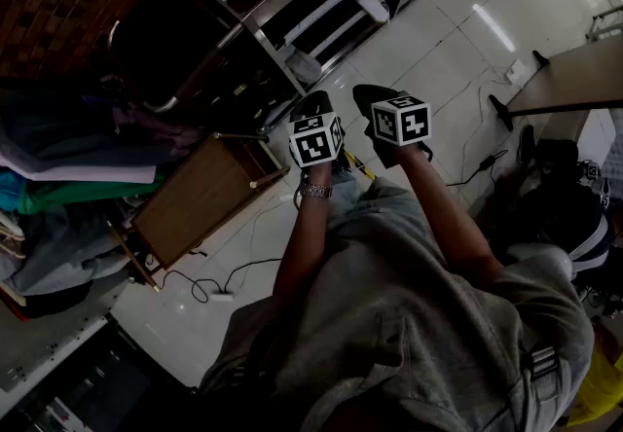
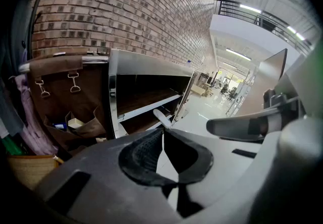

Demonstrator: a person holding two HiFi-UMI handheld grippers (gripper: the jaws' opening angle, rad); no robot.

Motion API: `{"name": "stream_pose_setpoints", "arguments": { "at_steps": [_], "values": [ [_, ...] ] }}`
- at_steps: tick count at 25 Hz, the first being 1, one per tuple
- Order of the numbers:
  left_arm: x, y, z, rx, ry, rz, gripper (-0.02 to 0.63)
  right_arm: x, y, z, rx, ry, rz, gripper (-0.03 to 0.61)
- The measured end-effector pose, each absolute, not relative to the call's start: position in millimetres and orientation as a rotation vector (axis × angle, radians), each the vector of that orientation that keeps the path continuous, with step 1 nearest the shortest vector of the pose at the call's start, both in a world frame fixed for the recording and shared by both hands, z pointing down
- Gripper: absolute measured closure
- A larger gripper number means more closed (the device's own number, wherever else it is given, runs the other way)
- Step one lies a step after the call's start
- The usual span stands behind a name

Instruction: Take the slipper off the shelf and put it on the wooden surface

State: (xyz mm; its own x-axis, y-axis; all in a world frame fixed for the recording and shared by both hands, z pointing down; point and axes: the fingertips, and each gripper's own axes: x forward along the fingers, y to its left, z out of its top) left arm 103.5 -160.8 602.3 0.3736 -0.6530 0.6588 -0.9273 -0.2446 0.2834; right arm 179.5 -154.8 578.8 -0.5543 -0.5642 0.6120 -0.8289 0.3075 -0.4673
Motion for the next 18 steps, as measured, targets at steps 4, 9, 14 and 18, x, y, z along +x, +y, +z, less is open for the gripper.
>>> {"name": "stream_pose_setpoints", "arguments": {
  "at_steps": [4,9,14,18],
  "values": [
    [101.2,-191.2,626.1,1.964,-1.333,0.568,0.6,157.0,-201.0,603.0,1.223,-2.291,1.2,0.577],
    [85.2,-209.7,672.9,1.882,-1.353,0.582,0.601,142.8,-244.7,694.7,1.164,-2.249,1.255,0.511],
    [76.6,-226.2,748.5,1.802,-1.365,0.579,0.601,139.4,-288.9,822.2,1.164,-2.137,1.298,0.436],
    [66.4,-233.0,810.5,1.754,-1.403,0.527,0.601,134.2,-315.9,948.7,1.155,-2.045,1.463,0.355]
  ]
}}
